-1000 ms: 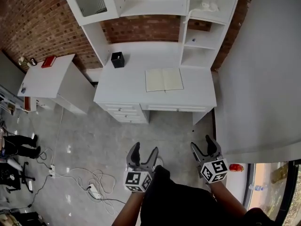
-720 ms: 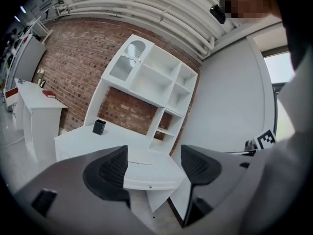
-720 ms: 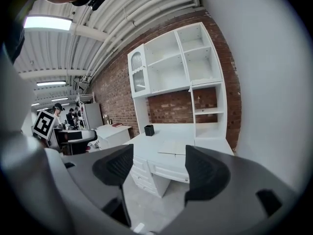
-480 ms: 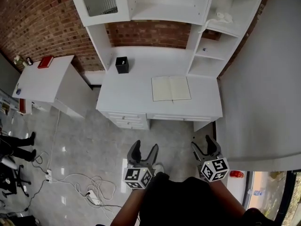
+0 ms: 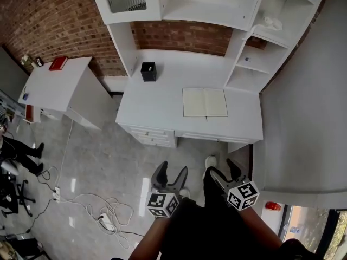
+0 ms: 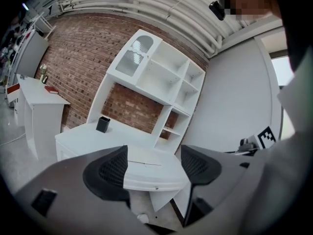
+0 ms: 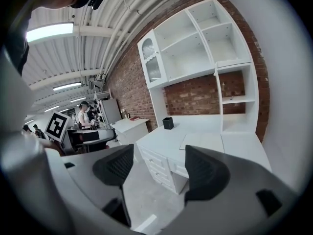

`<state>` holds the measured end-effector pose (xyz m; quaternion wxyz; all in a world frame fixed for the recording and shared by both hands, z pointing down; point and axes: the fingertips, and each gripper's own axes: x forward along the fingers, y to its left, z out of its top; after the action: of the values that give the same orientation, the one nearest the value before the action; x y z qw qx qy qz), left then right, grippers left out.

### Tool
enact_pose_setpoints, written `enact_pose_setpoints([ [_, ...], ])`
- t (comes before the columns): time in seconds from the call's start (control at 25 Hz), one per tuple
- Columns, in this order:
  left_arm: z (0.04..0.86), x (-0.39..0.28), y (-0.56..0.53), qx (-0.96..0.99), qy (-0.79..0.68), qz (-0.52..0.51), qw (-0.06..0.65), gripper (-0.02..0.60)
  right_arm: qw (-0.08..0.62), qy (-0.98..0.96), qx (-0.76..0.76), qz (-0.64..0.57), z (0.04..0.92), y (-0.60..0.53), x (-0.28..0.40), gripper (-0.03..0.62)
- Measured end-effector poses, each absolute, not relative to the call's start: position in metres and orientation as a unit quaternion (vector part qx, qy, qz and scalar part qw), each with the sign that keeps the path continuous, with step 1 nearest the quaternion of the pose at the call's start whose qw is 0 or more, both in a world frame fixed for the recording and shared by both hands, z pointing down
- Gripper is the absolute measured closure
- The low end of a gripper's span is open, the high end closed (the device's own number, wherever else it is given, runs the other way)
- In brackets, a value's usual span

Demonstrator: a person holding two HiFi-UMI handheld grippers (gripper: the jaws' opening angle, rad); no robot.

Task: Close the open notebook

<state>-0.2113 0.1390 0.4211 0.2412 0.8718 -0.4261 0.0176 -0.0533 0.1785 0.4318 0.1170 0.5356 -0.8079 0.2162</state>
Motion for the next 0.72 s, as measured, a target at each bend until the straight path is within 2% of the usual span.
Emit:
enact_pose_setpoints([
  [0.36, 0.440, -0.196, 0.080, 0.838, -0.492, 0.023, 0.233, 0.261, 0.125, -0.846, 0.471, 0.215, 0.459, 0.089, -0.031, 0.281],
  [0.72, 0.460, -0.159, 0.003, 0.802, -0.536, 0.030, 0.260, 0.261, 0.142, -0.868, 0.423, 0.216, 0.476, -0.017, 0.011, 0.281],
])
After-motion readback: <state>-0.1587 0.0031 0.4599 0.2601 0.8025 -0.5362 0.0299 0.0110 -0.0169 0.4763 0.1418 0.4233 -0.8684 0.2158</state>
